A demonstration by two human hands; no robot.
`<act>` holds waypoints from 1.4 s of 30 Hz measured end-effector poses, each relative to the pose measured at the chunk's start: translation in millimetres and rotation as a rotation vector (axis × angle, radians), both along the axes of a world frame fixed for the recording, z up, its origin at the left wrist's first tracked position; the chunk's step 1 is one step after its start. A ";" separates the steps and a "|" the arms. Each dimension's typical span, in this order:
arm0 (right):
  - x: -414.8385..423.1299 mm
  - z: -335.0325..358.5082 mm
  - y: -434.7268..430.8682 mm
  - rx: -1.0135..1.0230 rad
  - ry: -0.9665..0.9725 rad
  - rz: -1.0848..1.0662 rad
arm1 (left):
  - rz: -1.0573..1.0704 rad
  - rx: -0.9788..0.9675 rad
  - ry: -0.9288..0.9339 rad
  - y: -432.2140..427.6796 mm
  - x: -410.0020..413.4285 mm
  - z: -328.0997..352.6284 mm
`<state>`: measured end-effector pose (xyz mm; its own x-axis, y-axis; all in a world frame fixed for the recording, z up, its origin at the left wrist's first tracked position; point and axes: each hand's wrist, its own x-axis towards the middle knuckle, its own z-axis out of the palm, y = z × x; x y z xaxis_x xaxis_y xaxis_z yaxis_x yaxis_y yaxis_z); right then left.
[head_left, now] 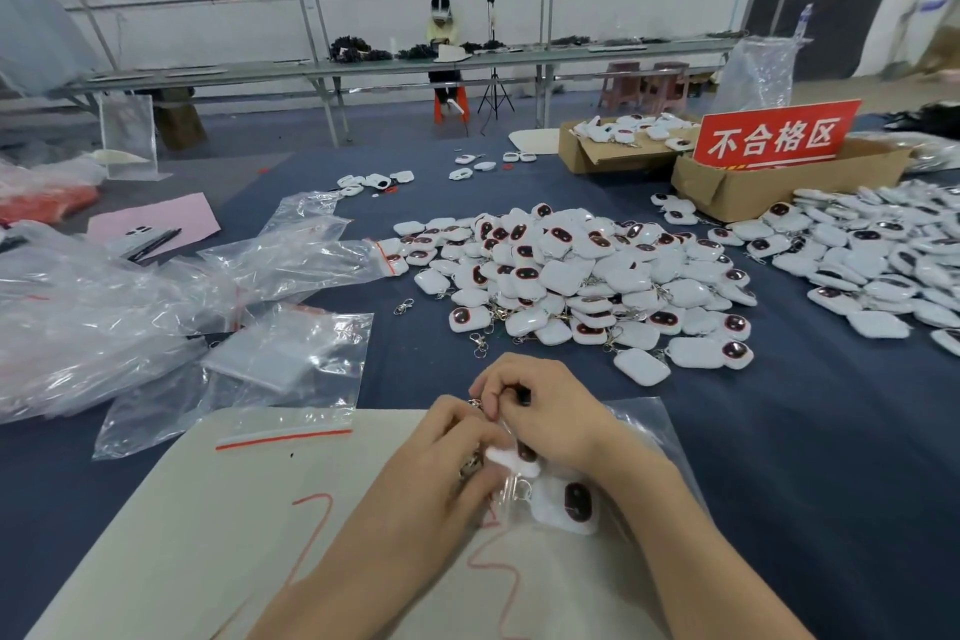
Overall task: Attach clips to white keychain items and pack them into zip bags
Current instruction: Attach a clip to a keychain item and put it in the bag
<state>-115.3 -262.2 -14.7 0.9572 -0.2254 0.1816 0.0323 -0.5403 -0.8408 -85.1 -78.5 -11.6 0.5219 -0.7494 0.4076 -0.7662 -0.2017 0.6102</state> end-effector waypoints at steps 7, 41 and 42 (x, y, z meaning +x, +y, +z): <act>2.6 1.9 -0.1 0.034 0.058 -0.018 | 0.054 -0.047 0.386 -4.4 -7.6 -2.1; 22.3 -8.5 -31.2 0.385 -0.140 -0.219 | 0.193 -0.194 0.341 -63.7 84.7 5.3; 22.9 -8.1 -29.3 0.365 -0.131 -0.187 | 0.178 -0.231 0.379 -64.3 78.8 4.6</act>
